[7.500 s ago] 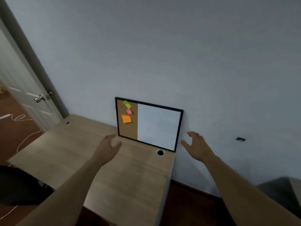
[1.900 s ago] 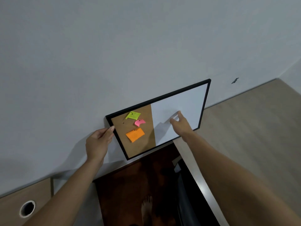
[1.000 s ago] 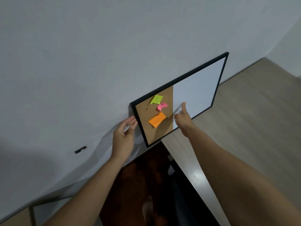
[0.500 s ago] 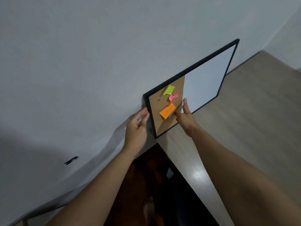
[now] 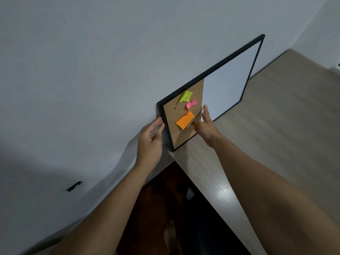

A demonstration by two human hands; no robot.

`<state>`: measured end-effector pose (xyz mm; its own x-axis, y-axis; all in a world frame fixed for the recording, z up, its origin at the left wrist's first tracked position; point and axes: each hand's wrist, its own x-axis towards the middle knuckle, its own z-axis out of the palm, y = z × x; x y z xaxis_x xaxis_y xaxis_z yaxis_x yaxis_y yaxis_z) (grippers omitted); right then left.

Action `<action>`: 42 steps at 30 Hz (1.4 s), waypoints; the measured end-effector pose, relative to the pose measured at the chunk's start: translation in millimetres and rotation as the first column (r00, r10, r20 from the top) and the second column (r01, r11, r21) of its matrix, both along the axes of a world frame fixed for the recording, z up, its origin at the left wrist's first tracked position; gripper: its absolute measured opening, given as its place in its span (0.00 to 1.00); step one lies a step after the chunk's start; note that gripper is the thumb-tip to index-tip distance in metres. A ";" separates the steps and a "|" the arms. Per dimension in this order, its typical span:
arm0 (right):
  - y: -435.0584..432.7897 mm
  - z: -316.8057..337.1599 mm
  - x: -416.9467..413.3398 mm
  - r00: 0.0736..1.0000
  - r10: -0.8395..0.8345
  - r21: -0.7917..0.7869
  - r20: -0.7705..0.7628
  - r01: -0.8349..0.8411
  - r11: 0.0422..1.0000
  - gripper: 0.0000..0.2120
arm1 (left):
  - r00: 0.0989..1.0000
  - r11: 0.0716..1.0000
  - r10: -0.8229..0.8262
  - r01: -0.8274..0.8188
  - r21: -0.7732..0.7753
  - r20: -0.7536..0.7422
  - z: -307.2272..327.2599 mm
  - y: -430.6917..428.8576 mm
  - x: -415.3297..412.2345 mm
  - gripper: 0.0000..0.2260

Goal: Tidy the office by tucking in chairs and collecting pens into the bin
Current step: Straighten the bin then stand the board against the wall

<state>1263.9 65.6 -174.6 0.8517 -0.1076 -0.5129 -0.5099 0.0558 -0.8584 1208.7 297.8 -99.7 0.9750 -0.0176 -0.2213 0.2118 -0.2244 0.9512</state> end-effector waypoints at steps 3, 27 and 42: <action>-4.9 0.1 -1.5 1.000 0.018 -0.049 0.002 -0.018 0.999 0.53 | 1.000 1.000 -0.022 0.022 -0.002 -0.023 -0.4 3.0 -1.9 0.19; -8.3 49.3 -107.0 0.999 0.011 -0.389 -0.032 -0.022 0.921 0.37 | 0.973 0.975 -0.217 0.220 0.032 -0.074 16.1 17.6 -54.1 0.18; -81.7 71.5 -308.2 0.964 -0.257 -0.478 -0.075 0.191 0.858 0.33 | 0.738 0.735 -0.672 0.675 0.062 -0.069 31.1 -101.7 -132.3 0.15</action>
<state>955.6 -16.0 -103.1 0.7041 -0.5395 -0.4617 -0.6414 -0.2041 -0.7396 1076.4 196.0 -68.6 0.7052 -0.6476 -0.2887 0.0135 -0.3948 0.9187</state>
